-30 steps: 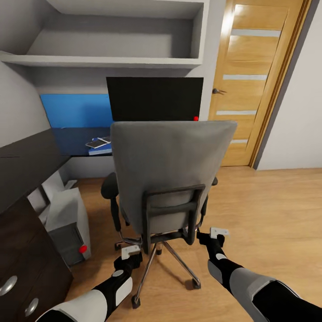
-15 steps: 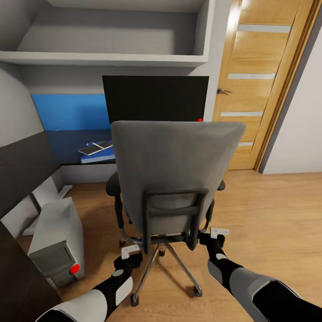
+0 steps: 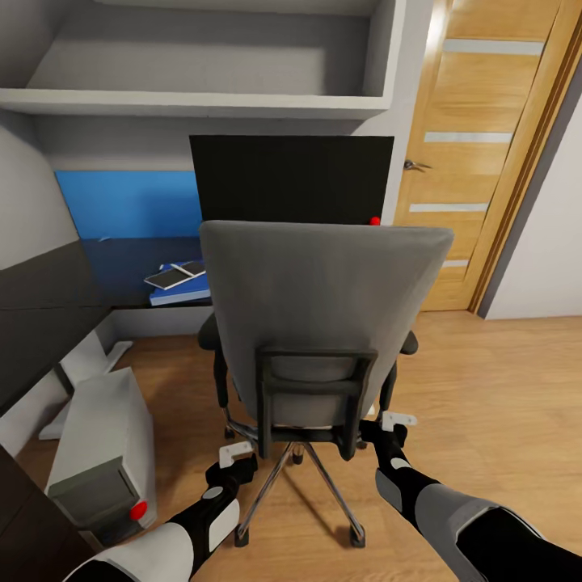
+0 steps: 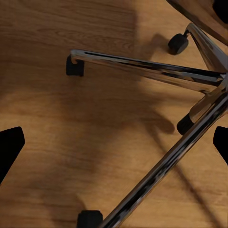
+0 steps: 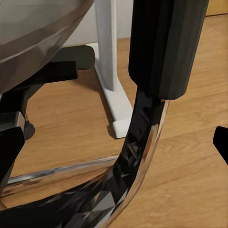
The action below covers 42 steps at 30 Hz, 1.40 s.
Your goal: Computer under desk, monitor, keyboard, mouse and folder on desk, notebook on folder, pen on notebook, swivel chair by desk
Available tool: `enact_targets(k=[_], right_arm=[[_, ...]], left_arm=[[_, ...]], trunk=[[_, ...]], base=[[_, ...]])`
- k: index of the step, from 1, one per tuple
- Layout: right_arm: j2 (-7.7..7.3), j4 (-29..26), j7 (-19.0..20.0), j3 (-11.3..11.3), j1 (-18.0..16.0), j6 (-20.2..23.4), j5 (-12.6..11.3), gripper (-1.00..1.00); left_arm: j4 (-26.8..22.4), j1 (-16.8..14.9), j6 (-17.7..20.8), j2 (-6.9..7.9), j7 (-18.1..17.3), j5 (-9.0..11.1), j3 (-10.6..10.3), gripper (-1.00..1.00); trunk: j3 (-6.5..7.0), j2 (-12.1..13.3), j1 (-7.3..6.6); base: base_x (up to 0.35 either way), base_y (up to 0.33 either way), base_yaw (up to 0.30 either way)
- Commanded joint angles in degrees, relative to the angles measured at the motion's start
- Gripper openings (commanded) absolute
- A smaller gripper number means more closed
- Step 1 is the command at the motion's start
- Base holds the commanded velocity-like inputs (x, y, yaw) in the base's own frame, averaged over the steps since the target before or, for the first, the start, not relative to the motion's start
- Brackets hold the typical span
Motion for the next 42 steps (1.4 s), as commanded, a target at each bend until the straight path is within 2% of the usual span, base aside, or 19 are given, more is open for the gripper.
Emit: enact_targets(k=[1, 9, 32, 37, 42], right_arm=[[0.03, 0.1, -0.1, 1.4, 0.0, 0.1, 0.1, 1.0], [0.02, 0.1, -0.1, 1.4, 0.0, 0.1, 0.1, 1.0], [0.02, 0.1, -0.1, 1.4, 0.0, 0.1, 0.1, 1.0], [0.02, 0.1, -0.1, 1.4, 0.0, 0.1, 0.1, 1.0], [0.02, 0.1, -0.1, 1.4, 0.0, 0.1, 0.1, 1.0]], left_arm=[[0.0, 0.0, -0.1, -0.02, 0.2, 0.3, -1.1, 1.0], [0.0, 0.0, -0.1, -0.07, 0.2, 0.3, -1.1, 1.0], [0.0, 0.0, -0.1, -0.09, 0.2, 0.3, -1.1, 1.0], [0.0, 0.0, -0.1, -0.09, 0.2, 0.3, -1.1, 1.0], [0.0, 0.0, -0.1, -0.09, 0.2, 0.3, -1.1, 1.0]], trunk=[[-0.06, 0.0, -0.01], [-0.06, 0.0, -0.01], [-0.06, 0.0, -0.01], [-0.06, 0.0, -0.01], [-0.06, 0.0, -0.01]], base=[[0.008, 0.006, 0.0], [0.034, 0.002, 0.0], [0.171, 0.0, 0.0], [-0.008, 0.0, 0.0], [-0.266, 0.0, 0.0]])
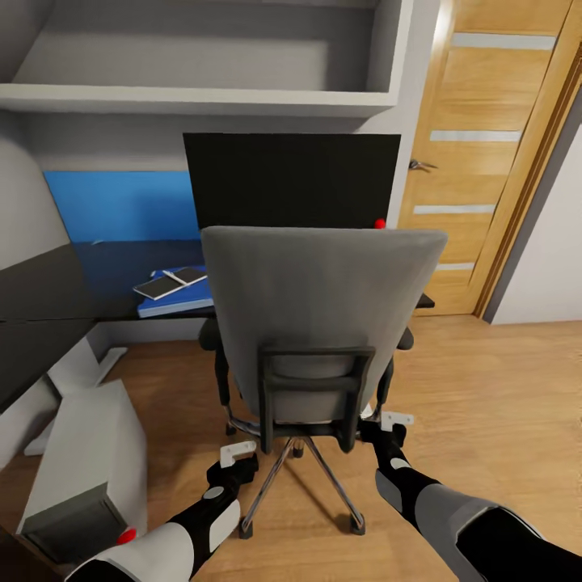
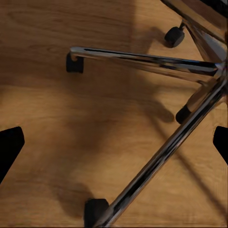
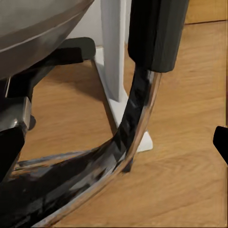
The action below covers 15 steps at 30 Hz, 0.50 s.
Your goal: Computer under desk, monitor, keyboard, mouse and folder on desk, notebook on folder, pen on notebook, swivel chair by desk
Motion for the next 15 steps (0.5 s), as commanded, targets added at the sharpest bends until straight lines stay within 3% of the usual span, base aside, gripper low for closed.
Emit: enact_targets(k=[1, 15], right_arm=[[0.02, 0.0, -0.3, 0.5, 0.0, -0.1, -0.3, 1.0], [0.02, 0.0, -0.2, 0.5, 0.0, -0.1, -0.3, 1.0]], left_arm=[[0.0, 0.0, -0.2, 0.0, 0.3, 0.4, -0.5, 1.0], [0.0, 0.0, -0.2, 0.0, 0.3, 0.4, -0.5, 1.0]], trunk=[[-0.05, 0.0, -0.05], [-0.05, 0.0, -0.05]], base=[[-0.326, 0.0, 0.0], [-0.31, 0.0, 0.0]])
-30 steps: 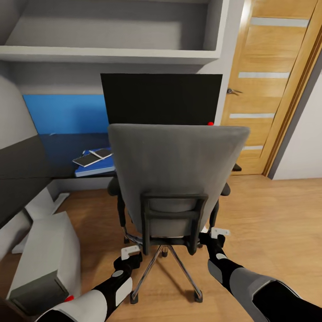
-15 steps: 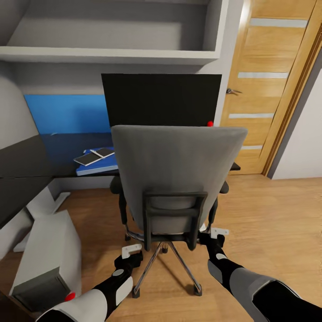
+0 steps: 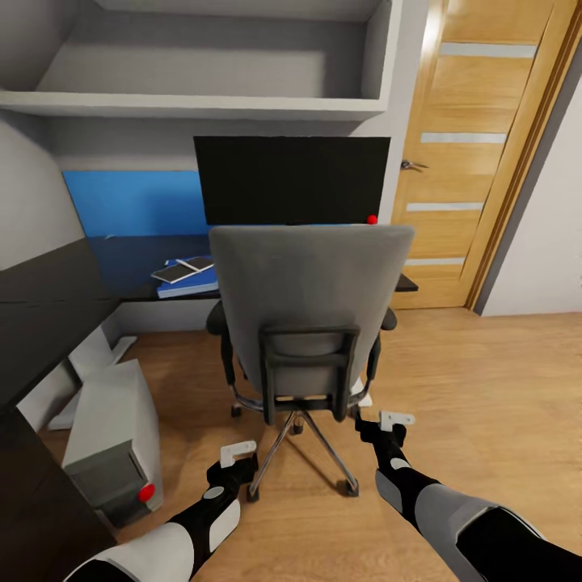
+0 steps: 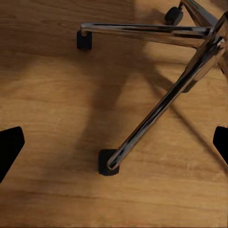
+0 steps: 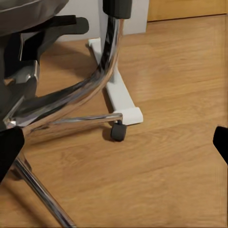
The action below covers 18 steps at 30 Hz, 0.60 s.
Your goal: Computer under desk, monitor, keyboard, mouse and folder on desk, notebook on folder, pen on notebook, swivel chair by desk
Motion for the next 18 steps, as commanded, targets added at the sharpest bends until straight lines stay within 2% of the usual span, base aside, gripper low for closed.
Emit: enact_targets(k=[1, 6, 18], right_arm=[[0.02, 0.0, -0.3, 0.5, 0.0, -0.1, -0.3, 1.0], [0.02, 0.0, -0.3, 0.5, 0.0, -0.1, -0.3, 1.0], [0.02, 0.0, -0.3, 0.5, 0.0, -0.1, -0.3, 1.0]], left_arm=[[0.0, 0.0, -0.2, 0.0, 0.3, 0.4, -0.5, 1.0], [0.0, 0.0, -0.2, 0.0, 0.3, 0.4, -0.5, 1.0], [0.0, 0.0, -0.2, 0.06, 0.3, 0.5, -0.4, 1.0]], trunk=[[-0.05, 0.0, -0.03], [-0.05, 0.0, -0.03], [-0.05, 0.0, -0.03]], base=[[-0.102, 0.0, 0.0], [-0.152, 0.0, 0.0], [-0.316, 0.0, 0.0]])
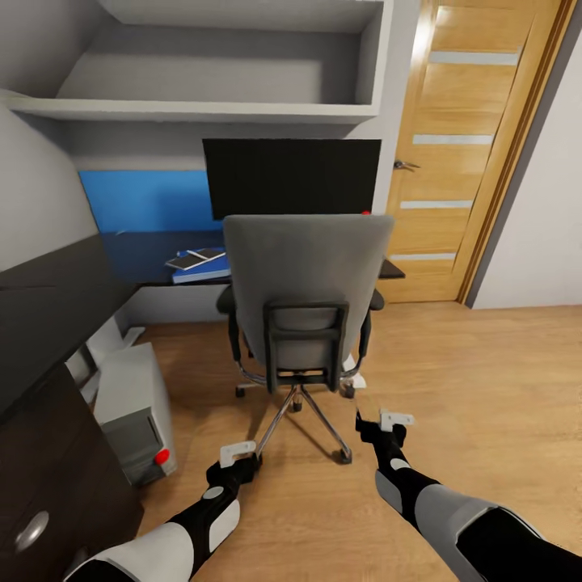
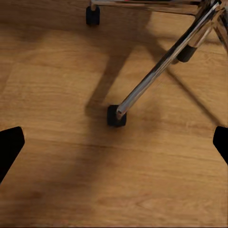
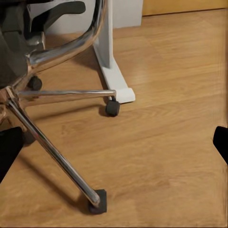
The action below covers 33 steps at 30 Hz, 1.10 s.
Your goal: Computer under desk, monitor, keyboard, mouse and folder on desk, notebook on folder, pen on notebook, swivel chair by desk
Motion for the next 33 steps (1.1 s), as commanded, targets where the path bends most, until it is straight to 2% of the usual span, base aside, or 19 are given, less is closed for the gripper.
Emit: enact_targets(k=[1, 6, 10, 15, 16, 23, 24, 25, 26, 29, 30, 33], right_arm=[[0.0, 0.0, -0.3, 0.5, 0.0, -0.2, -0.3, 1.0], [-0.05, 0.0, -0.3, 0.4, 0.0, -0.8, -0.4, 1.0], [-0.01, 0.1, -0.5, 0.4, 0.4, -2.6, -0.5, 1.0], [0.15, 0.1, -0.7, 0.5, 4.2, -5.0, -0.6, 1.0], [0.28, 0.1, -0.8, 0.5, 6.9, -5.7, -0.7, 1.0], [0.32, 0.2, -0.9, 0.5, 11.7, -9.6, -0.5, 1.0], [0.18, 1.2, -1.0, 0.3, 17.1, -12.4, -0.6, 1.0], [0.14, 1.2, -1.0, 0.3, 17.6, -12.6, -0.6, 1.0], [-0.08, 1.4, -1.0, 0.2, 21.1, -15.6, -0.8, 1.0], [-0.21, 1.5, -1.0, 0.1, 22.6, -17.6, -0.9, 1.0], [-0.29, 1.5, -1.0, 0.0, 24.1, -18.8, -0.9, 1.0], [-0.32, 1.7, -1.0, 0.0, 24.8, -19.3, -1.0, 1.0]], left_arm=[[0.0, 0.0, -0.2, 0.01, 0.3, 0.4, -0.5, 1.0], [1.2, 0.0, -0.2, 0.02, 0.3, 0.5, -0.5, 1.0], [4.7, -0.1, -0.4, 0.03, 0.2, 0.5, -0.5, 1.0], [6.2, 0.6, -3.7, 0.15, 0.4, 0.7, -0.3, 1.0], [6.4, 1.7, -5.1, 0.4, 0.4, 0.8, -0.2, 1.0], [6.5, 5.0, -6.0, 0.9, 0.5, 0.9, -0.1, 1.0], [6.5, 11.2, -8.8, 3.42, 0.5, 0.9, -0.1, 1.0], [6.5, 11.8, -9.9, 3.81, 0.6, 0.9, -0.1, 1.0], [6.5, 15.2, -16.4, 5.34, 0.9, 0.9, -0.2, 1.0], [6.5, 16.8, -17.9, 5.53, 0.9, 0.9, -0.2, 1.0], [6.5, 18.4, -18.7, 5.66, 0.9, 0.9, -0.1, 1.0], [6.5, 19.7, -18.9, 5.77, 0.9, 0.9, -0.1, 1.0]], trunk=[[-0.05, 0.0, -0.05], [-0.05, 0.0, -0.05], [-0.05, 0.0, -0.05], [0.13, 0.4, -0.27], [0.3, 0.8, -0.49], [1.43, 3.6, -2.02], [1.61, 4.0, -2.24], [1.78, 4.4, -2.46], [1.96, 4.8, -2.68], [2.5, 6.0, -3.34], [2.68, 6.4, -3.56], [3.22, 7.6, -4.22]], base=[[-0.336, 0.0, 0.0], [-0.336, 0.0, 0.0], [-0.27, 0.0, 0.0], [-0.048, 0.0, 0.0], [-0.011, 0.0, -0.025], [-0.005, 0.0, -0.055], [0.0, 0.0, -0.005], [0.0, 0.0, -0.004], [0.0, 0.0, 0.0], [0.0, 0.0, 0.0], [0.0, 0.0, 0.0], [0.0, 0.0, 0.0]])
